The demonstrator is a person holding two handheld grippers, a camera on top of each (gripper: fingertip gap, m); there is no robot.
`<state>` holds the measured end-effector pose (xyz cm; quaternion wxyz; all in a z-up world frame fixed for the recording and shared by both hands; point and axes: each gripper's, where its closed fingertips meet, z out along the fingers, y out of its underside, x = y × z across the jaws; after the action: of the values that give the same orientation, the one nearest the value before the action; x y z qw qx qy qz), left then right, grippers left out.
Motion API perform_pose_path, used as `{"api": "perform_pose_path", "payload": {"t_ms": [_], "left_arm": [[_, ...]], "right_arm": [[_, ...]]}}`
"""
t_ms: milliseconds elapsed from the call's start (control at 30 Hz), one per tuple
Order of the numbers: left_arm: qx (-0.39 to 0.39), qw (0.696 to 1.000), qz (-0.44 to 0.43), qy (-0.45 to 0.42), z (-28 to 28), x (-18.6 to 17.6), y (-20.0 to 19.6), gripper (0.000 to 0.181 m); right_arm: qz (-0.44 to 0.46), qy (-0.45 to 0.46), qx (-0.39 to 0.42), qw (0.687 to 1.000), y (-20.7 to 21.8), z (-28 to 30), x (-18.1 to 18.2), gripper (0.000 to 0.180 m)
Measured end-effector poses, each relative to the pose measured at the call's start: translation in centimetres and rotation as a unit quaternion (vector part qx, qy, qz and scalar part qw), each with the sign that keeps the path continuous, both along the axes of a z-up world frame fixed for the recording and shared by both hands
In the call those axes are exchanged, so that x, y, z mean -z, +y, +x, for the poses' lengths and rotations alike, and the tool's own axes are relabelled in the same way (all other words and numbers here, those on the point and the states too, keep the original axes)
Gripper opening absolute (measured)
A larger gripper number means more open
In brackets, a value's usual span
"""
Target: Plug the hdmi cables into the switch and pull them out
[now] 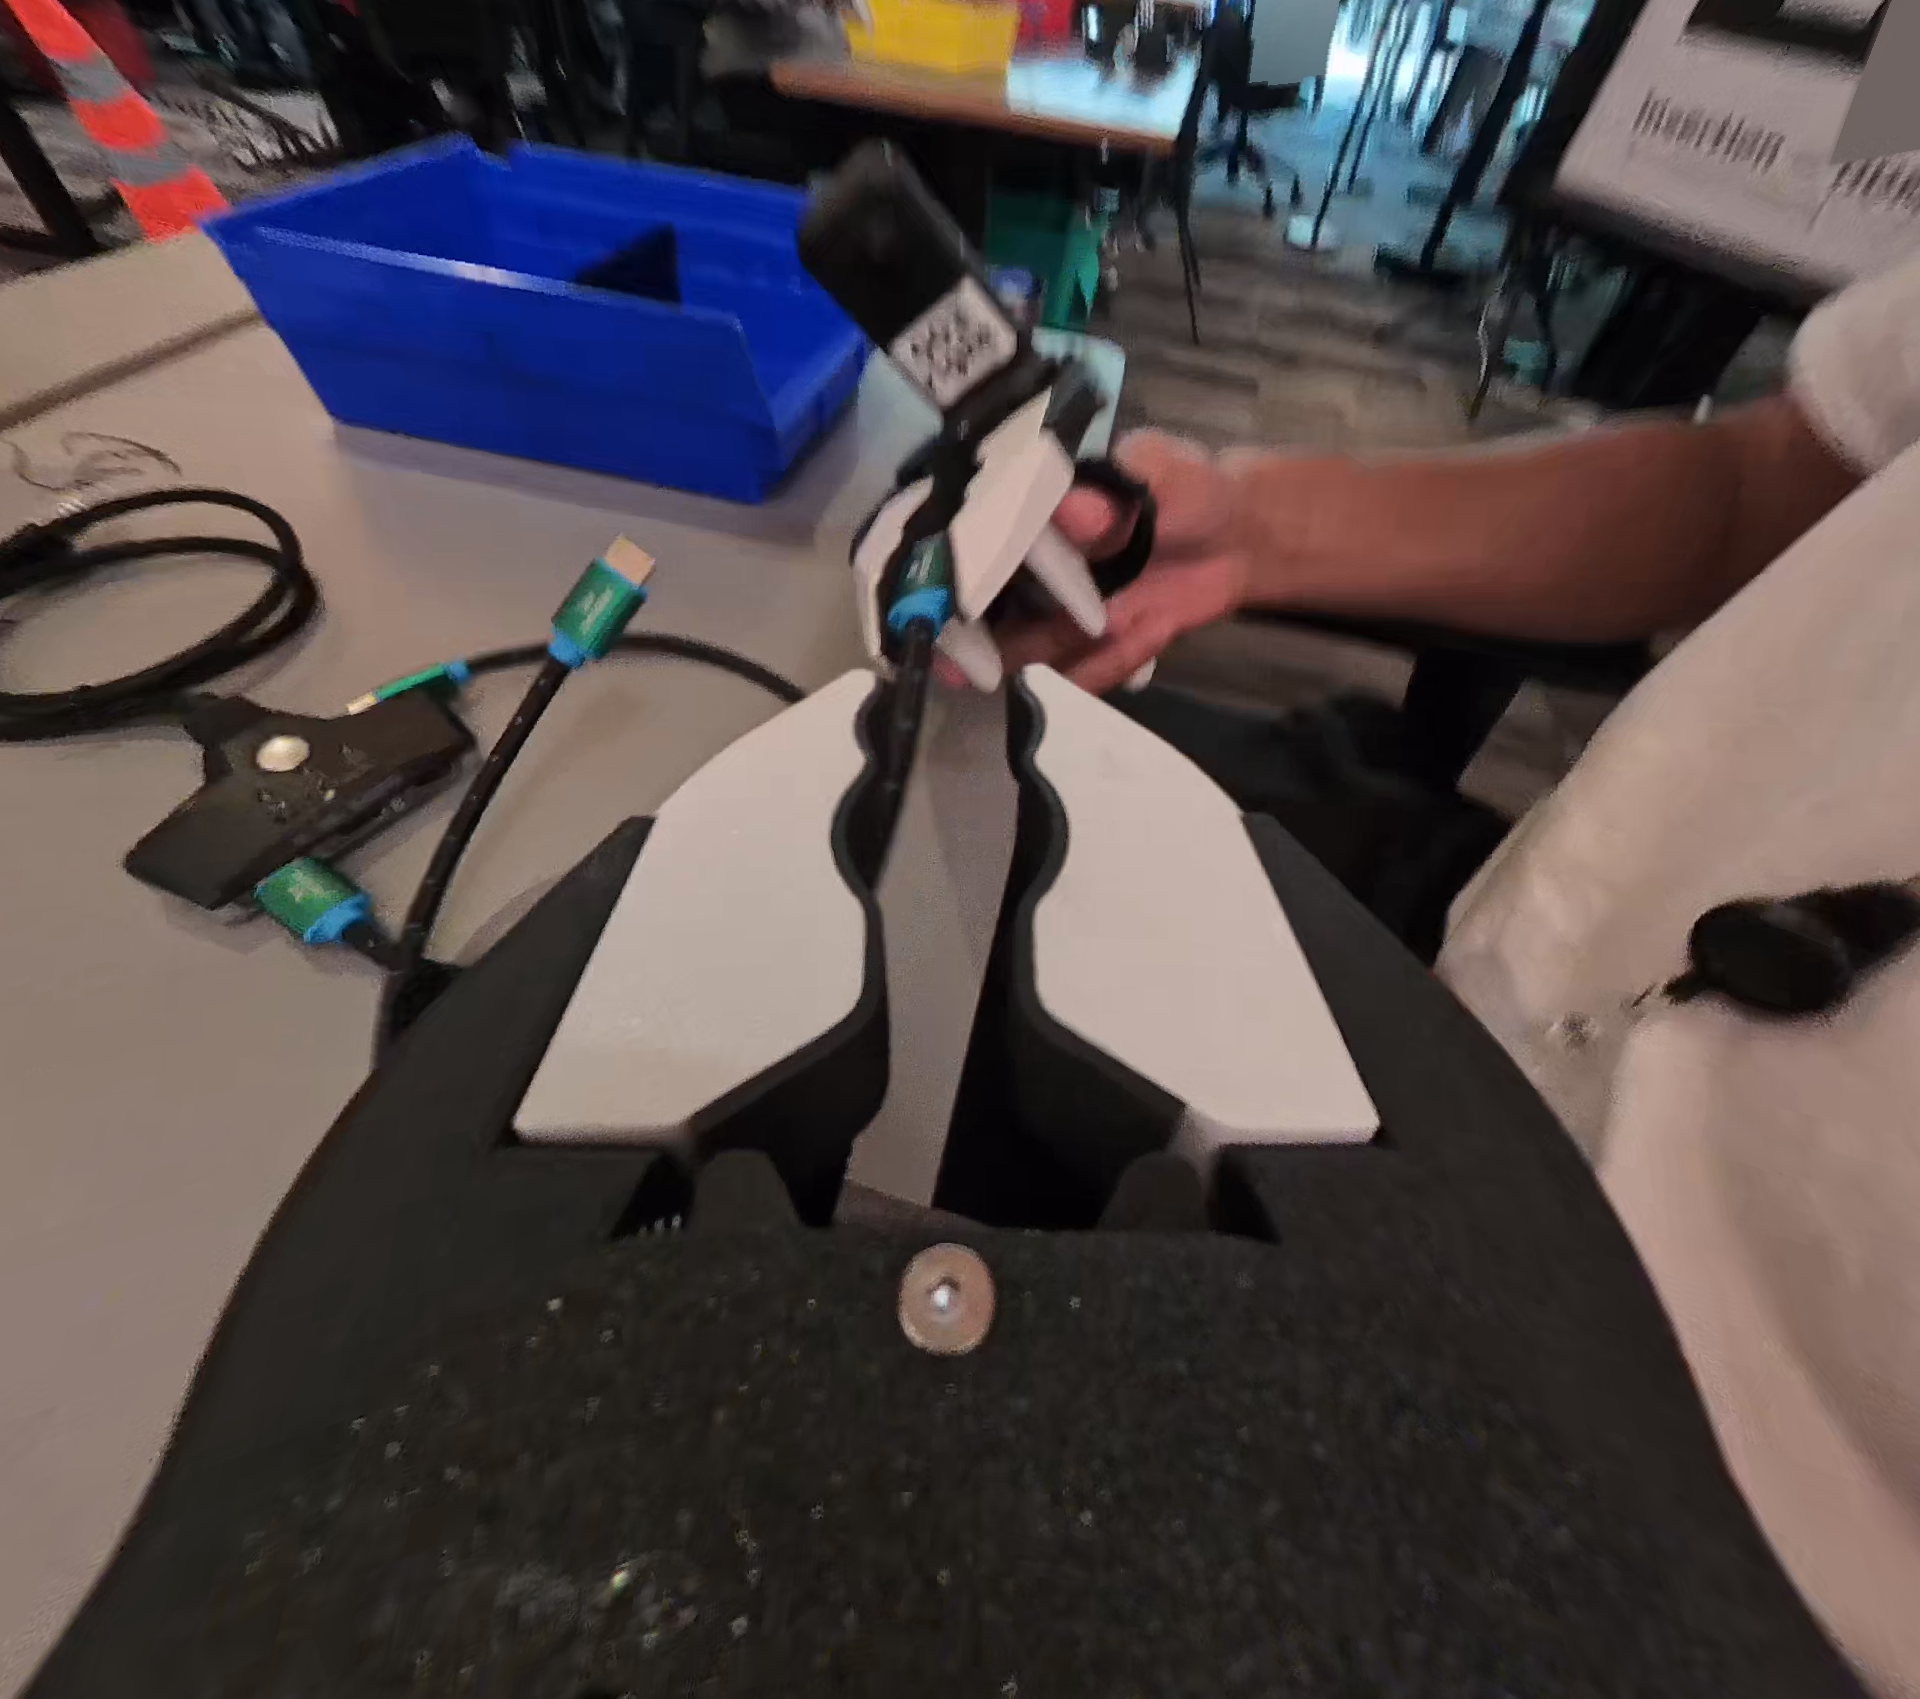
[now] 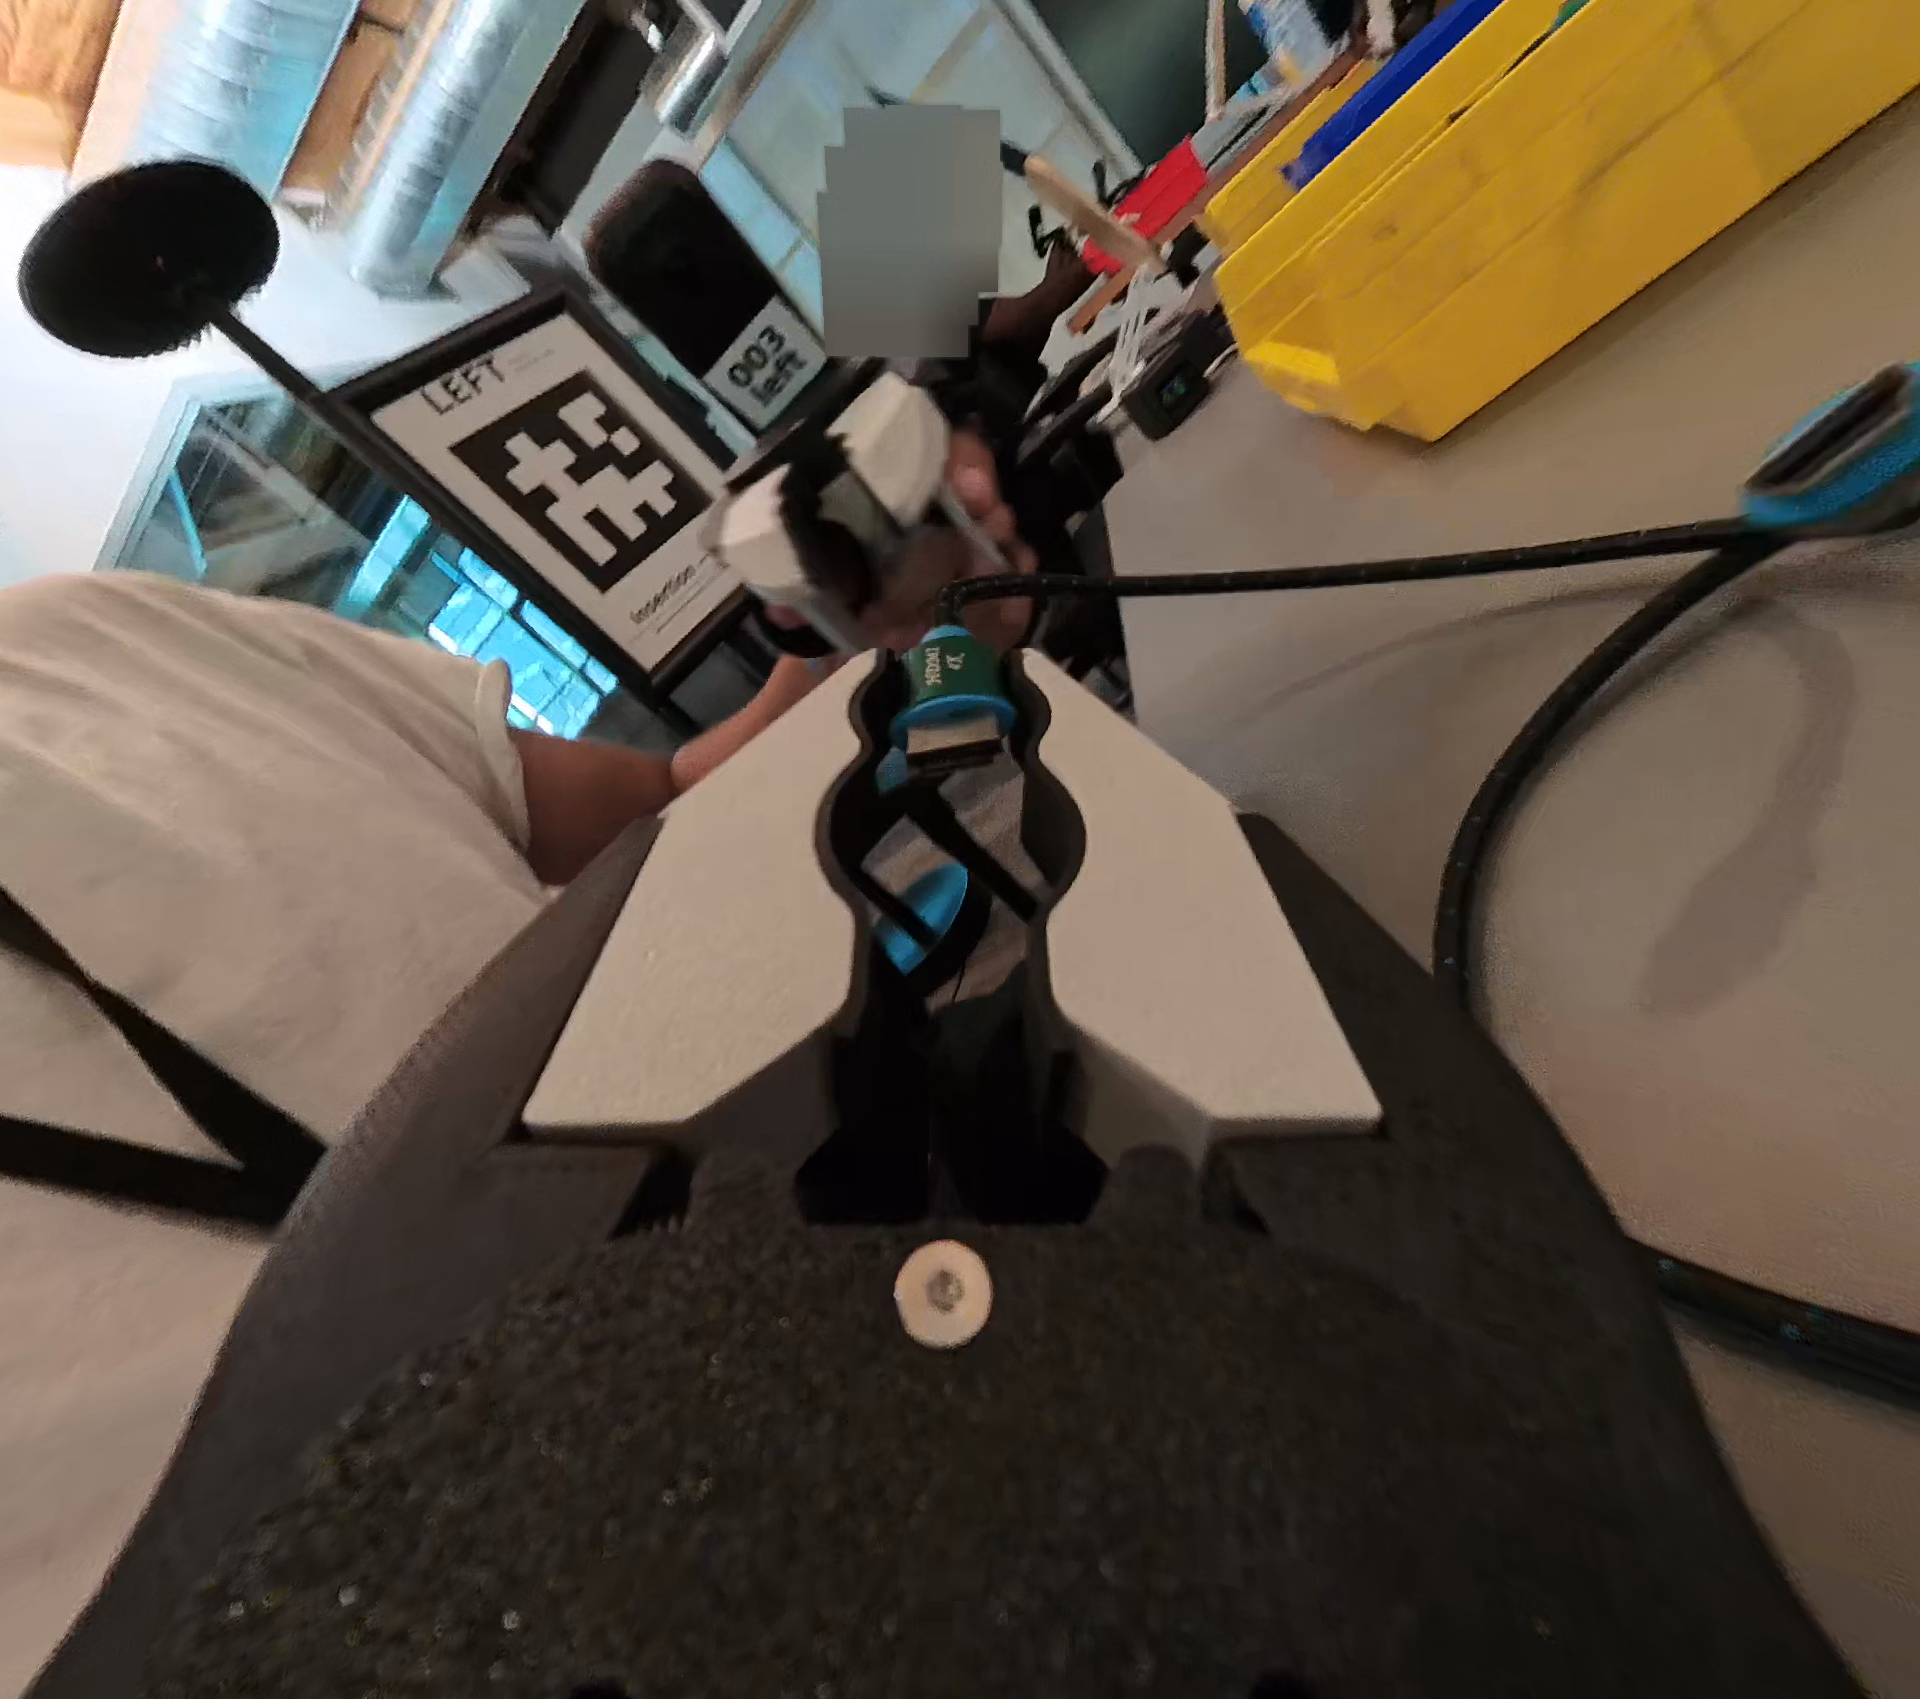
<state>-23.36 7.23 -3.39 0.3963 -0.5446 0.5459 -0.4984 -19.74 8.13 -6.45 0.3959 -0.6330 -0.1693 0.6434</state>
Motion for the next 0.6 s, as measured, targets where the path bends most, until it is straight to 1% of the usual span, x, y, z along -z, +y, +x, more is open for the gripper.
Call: {"api": "perform_pose_path", "payload": {"t_ms": [67, 100, 133, 200, 233, 300, 333, 367, 467, 533, 600], "left_arm": [[-0.010, 0.997, -0.047, -0.065, -0.9, -2.5, -0.2, 0.024], [-0.007, 0.994, -0.068, -0.085, -1.2, -3.1, -0.5, 0.024], [-0.001, 0.992, -0.087, -0.092, -1.3, -2.8, -1.0, 0.023], [0.006, 0.990, -0.122, -0.066, -0.2, -0.1, -2.2, 0.022], [-0.005, 0.990, -0.137, -0.040, 0.8, 1.9, -2.3, 0.026], [-0.037, 0.984, -0.173, 0.006, 2.7, 5.1, -1.8, 0.041], [-0.044, 0.980, -0.194, 0.009, 3.3, 5.5, -1.5, 0.049], [-0.046, 0.976, -0.212, -0.002, 3.7, 5.2, -1.1, 0.053], [-0.055, 0.965, -0.252, -0.047, 3.7, 4.0, 0.3, 0.051], [-0.038, 0.960, -0.272, -0.050, 3.6, 4.0, 0.2, 0.050], [-0.035, 0.962, -0.269, -0.046, 3.6, 4.4, 0.0, 0.046]], "right_arm": [[-0.010, 0.030, 0.035, 0.999, 1.1, 0.9, -0.5, 0.020], [-0.015, 0.052, 0.046, 0.998, 1.5, 1.4, -0.9, 0.020], [-0.018, 0.076, 0.056, 0.995, 1.8, 1.9, -1.4, 0.020], [-0.014, 0.118, 0.067, 0.991, 2.1, 2.8, -2.4, 0.020], [-0.013, 0.120, 0.061, 0.991, 2.0, 2.7, -2.5, 0.020], [-0.008, 0.096, 0.052, 0.994, 1.8, 1.8, -2.0, 0.020], [-0.003, 0.088, 0.044, 0.995, 1.6, 1.2, -1.9, 0.020], [0.004, 0.078, 0.035, 0.996, 1.2, 0.6, -1.9, 0.020], [0.034, 0.022, 0.026, 0.999, 0.5, -0.4, -1.3, 0.020], [0.050, 0.011, 0.027, 0.998, 0.2, -0.1, -1.4, 0.020], [0.043, -0.005, 0.009, 0.999, -0.1, -0.6, -0.7, 0.020]]}}
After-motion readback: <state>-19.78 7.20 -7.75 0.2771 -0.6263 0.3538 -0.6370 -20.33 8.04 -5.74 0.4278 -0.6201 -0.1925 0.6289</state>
